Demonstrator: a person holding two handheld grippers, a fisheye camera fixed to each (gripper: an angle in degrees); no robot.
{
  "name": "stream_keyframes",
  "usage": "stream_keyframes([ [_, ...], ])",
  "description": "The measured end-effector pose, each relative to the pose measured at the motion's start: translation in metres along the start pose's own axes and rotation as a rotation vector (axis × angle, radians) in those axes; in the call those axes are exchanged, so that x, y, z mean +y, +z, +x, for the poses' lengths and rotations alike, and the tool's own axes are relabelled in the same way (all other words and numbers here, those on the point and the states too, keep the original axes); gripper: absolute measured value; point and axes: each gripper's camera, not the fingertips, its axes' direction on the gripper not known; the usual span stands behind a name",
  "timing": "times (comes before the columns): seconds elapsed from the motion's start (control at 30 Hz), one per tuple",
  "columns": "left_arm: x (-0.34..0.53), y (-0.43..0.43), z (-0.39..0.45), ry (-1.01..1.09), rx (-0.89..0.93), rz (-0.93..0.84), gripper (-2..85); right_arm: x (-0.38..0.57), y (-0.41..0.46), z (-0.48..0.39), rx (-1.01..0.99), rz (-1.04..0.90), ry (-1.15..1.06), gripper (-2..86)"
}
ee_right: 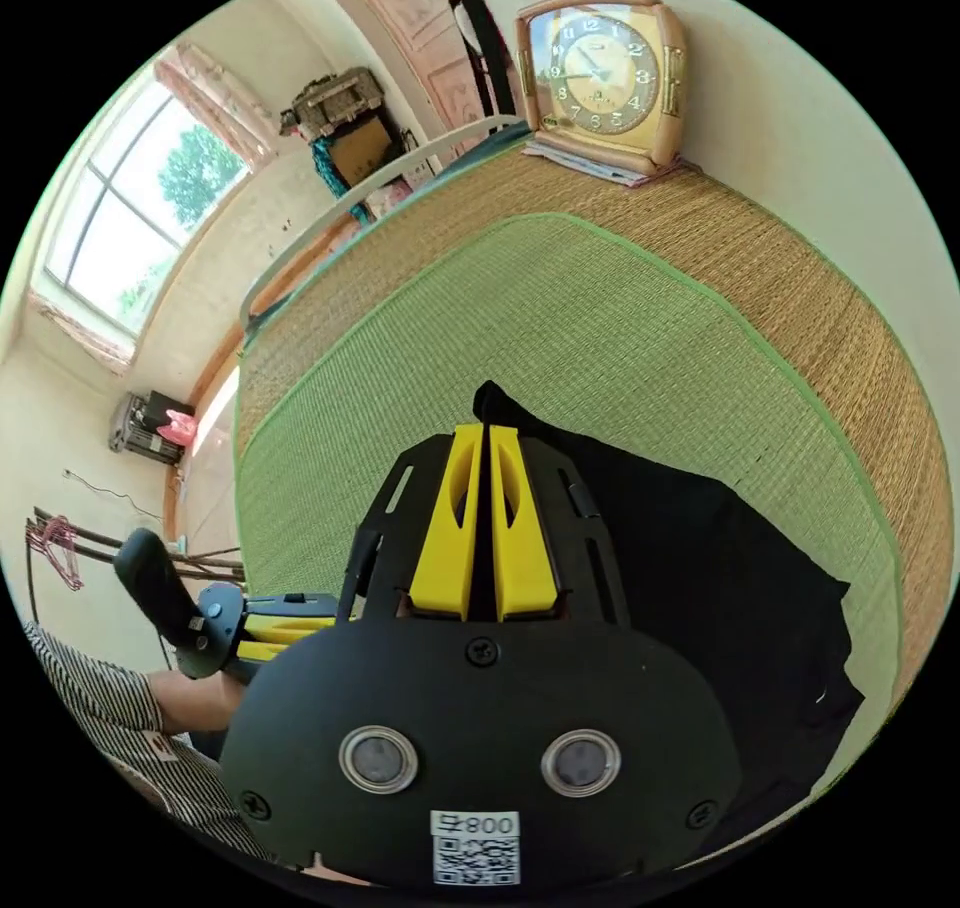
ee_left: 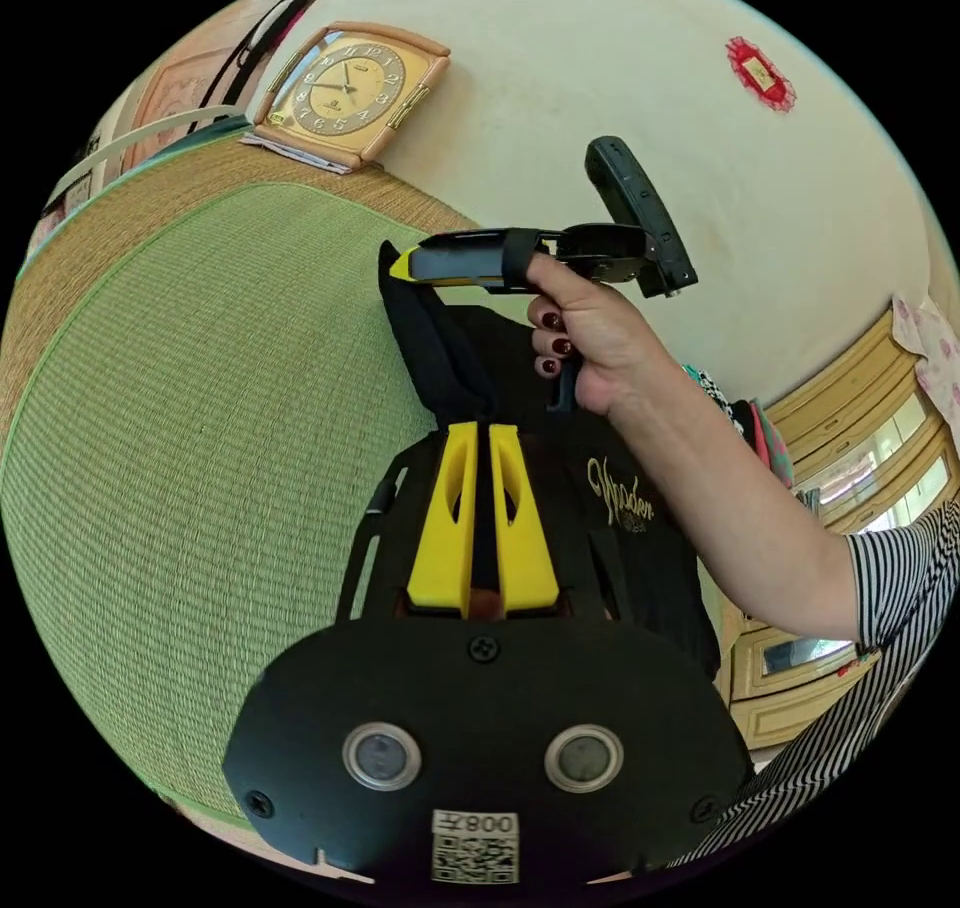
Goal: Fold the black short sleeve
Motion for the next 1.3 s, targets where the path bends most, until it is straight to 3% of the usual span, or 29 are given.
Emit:
stream_keyframes([
  [0.2,0.004,0.003,0.038,0.166,-0.011,-0.057,2.2,0.058,-0.075,0.080,-0.209,0.175,0.154,0.7],
  [0.43,0.014,0.023,0.067,0.263,-0.045,-0.188,2.2,0.122,-0.070,0.142,-0.206,0.151,0.352,0.6],
  [0.83,0.026,0.040,0.085,0.232,-0.031,-0.277,4.2,0.153,-0.071,0.174,-0.138,0.127,0.442,0.7],
  [1.07,0.020,0.027,0.089,0.210,-0.056,-0.169,2.1,0.119,-0.079,0.144,-0.157,0.235,0.277,0.2],
  [1.3,0.012,0.058,0.081,0.201,-0.199,-0.256,0.3,0.034,-0.011,0.134,-0.013,0.039,0.186,0.0],
])
